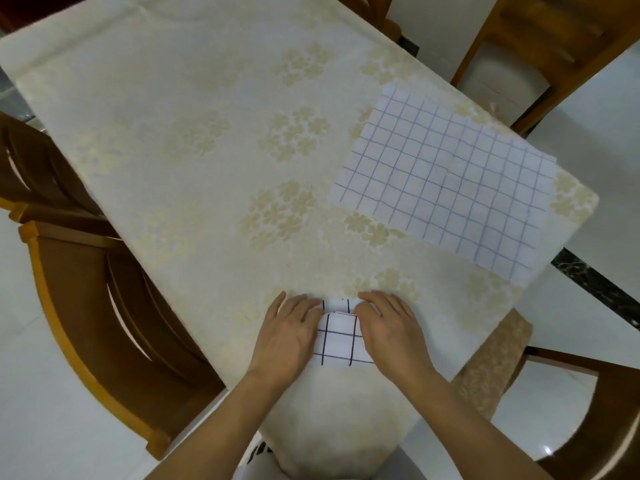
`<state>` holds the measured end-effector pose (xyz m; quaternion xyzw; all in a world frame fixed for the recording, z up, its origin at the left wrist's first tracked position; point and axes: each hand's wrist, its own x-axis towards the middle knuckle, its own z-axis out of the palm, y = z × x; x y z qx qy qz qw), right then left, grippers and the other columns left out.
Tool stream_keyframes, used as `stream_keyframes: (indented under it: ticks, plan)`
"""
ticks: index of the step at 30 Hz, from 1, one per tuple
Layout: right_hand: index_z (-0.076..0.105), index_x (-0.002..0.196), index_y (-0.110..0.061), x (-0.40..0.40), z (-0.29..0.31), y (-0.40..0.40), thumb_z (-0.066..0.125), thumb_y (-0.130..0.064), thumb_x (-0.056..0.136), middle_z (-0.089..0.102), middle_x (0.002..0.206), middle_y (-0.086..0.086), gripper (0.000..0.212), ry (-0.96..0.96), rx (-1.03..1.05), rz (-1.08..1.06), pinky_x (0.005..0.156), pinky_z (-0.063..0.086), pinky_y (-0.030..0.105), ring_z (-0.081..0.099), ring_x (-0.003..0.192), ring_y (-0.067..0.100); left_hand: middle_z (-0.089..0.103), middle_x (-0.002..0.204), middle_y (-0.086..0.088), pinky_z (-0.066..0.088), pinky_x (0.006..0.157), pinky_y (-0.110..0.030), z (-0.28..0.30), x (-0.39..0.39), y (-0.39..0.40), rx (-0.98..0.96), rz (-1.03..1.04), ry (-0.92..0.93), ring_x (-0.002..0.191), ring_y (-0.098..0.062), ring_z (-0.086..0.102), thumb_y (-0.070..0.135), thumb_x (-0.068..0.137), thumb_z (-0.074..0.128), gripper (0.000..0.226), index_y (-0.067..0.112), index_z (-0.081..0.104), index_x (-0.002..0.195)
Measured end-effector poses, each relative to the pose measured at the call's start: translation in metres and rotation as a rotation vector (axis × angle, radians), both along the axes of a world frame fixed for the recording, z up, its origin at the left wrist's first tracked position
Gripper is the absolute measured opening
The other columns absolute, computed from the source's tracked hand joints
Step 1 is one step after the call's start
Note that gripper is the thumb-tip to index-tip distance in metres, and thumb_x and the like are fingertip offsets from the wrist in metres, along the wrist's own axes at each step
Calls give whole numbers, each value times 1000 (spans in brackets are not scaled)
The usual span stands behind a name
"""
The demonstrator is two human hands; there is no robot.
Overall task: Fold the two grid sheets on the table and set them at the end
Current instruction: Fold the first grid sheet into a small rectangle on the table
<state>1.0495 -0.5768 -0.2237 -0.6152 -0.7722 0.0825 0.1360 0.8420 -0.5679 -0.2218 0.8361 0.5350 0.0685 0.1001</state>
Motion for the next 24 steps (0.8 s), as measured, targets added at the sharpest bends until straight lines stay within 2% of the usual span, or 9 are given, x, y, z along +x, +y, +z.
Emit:
stream_keyframes:
  ticks: [2, 4, 8, 12, 14, 17, 21, 24]
  plan:
    - [63, 85, -13, -2, -8, 10, 68, 6, 75, 66, 117, 7, 22, -3, -11, -14, 106, 42, 45, 59, 114, 26, 68, 120, -4, 38, 108, -48, -8, -1, 13, -19, 26, 6, 113, -26, 62, 13, 84, 60, 24, 16, 68, 107]
    - [63, 88, -14, -4, -13, 16, 68, 5, 77, 64, 123, 6, 23, -15, -36, -39, 110, 37, 48, 57, 119, 26, 67, 123, -7, 38, 107, -48, -16, -2, 21, -51, 67, 13, 112, -28, 63, 11, 81, 66, 28, 14, 67, 109]
    - [68, 105, -13, -2, -16, 15, 61, -4, 90, 60, 131, 6, 19, 48, -20, -119, 114, 32, 53, 52, 126, 25, 57, 136, -8, 39, 108, -50, -17, -5, 24, -94, 179, -29, 121, -27, 55, 26, 92, 42, 42, 15, 58, 129]
    - [65, 121, -8, -3, -16, -8, 42, -20, 101, 57, 138, 11, 32, 90, 22, -111, 115, 31, 53, 47, 135, 29, 49, 145, -9, 32, 114, -49, -9, -4, 0, -68, 126, -74, 133, -27, 46, 27, 96, 39, 43, 12, 54, 135]
    - [59, 131, -6, -10, -19, -22, 39, -25, 103, 51, 145, 13, 40, 65, 7, -44, 116, 30, 52, 40, 141, 30, 42, 153, -9, 27, 117, -47, -13, -2, -18, -69, 37, -73, 141, -25, 38, 29, 100, 36, 48, 10, 48, 142]
    - [41, 148, -8, -24, -31, -32, 34, -36, 104, 33, 158, 10, 52, -33, -116, 56, 119, 24, 48, 26, 148, 26, 23, 163, -7, 22, 119, -47, -31, -2, -31, -108, -18, -14, 151, -22, 17, 37, 103, 33, 56, 16, 28, 155]
    - [19, 156, -11, -29, -47, -25, 25, -45, 104, 12, 165, 7, 63, -136, -252, 34, 119, 19, 45, 9, 152, 23, 18, 164, -7, 24, 119, -50, -48, -3, -25, -135, -51, 46, 152, -26, 12, 40, 105, 31, 54, 23, 24, 156]
    - [16, 156, -10, -26, -54, -26, 24, -50, 103, 8, 165, 8, 68, -186, -280, 16, 120, 18, 46, 6, 153, 23, 14, 165, -7, 24, 119, -50, -53, -5, -24, -150, -59, 71, 152, -26, 9, 44, 105, 32, 56, 26, 20, 157]
